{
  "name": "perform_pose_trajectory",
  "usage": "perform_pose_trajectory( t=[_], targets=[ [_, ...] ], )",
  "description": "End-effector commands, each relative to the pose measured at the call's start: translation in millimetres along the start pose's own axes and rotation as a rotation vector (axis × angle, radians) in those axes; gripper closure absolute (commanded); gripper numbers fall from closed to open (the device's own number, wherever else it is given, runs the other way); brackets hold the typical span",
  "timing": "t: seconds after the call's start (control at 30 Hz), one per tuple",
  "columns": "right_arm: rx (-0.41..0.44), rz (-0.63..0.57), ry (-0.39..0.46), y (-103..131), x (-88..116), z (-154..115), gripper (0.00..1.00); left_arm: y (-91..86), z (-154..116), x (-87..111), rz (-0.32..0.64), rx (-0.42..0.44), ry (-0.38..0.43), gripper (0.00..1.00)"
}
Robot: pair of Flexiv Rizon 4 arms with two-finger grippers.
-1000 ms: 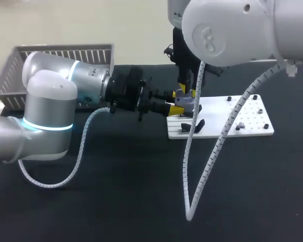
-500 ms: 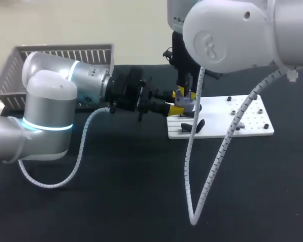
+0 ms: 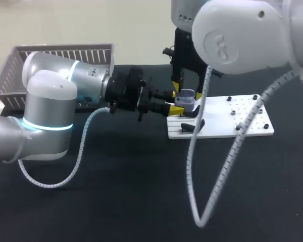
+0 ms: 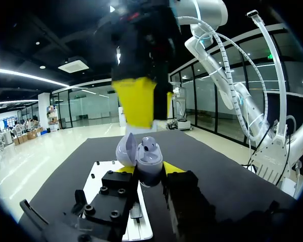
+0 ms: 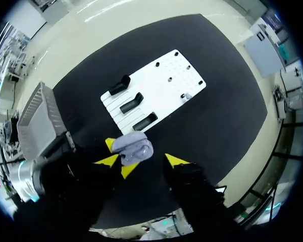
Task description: Pick up each earbud case from the left stands, insert the matching earbuds, close the lid, and place the case in the box.
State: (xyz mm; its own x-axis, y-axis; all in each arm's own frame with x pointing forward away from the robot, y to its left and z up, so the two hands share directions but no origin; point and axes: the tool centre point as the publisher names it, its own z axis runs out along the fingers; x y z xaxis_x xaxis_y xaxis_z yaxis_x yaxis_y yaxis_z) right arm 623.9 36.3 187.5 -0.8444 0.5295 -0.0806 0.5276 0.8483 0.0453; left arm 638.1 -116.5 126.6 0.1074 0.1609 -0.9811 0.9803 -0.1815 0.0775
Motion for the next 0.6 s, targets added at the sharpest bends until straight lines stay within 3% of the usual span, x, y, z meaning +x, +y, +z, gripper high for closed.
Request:
perform_pose_trajectory(
  t=[0.03, 0.2, 0.27, 0.47, 0.6],
  targets=[
    [-0.097, -0.085, -0.086, -25.6, 19.0, -10.2, 0.00, -0.2, 0.1, 0.7, 0.002, -0.002, -0.002, 1.00],
    [-0.170, -0.164, -0.195, -57.1, 14.7, -2.1, 0.00, -0.2, 0.1, 0.7, 0.002, -0.002, -0.002, 1.00],
    [-0.161, -0.187, -0.239, -68.8, 13.3, 2.6, 0.00, -0.2, 0.1, 0.7, 0.002, -0.002, -0.002, 1.00],
    [-0.207, -0.134, -0.274, -108.7, 1.1, 17.3, 0.00, -0.2, 0.1, 0.7, 0.002, -0.002, -0.002, 1.00],
    [-0.236, -0.093, -0.251, -125.2, -14.9, 31.0, 0.00, -0.2, 0.1, 0.7, 0.002, -0.002, -0.002, 1.00]
  ],
)
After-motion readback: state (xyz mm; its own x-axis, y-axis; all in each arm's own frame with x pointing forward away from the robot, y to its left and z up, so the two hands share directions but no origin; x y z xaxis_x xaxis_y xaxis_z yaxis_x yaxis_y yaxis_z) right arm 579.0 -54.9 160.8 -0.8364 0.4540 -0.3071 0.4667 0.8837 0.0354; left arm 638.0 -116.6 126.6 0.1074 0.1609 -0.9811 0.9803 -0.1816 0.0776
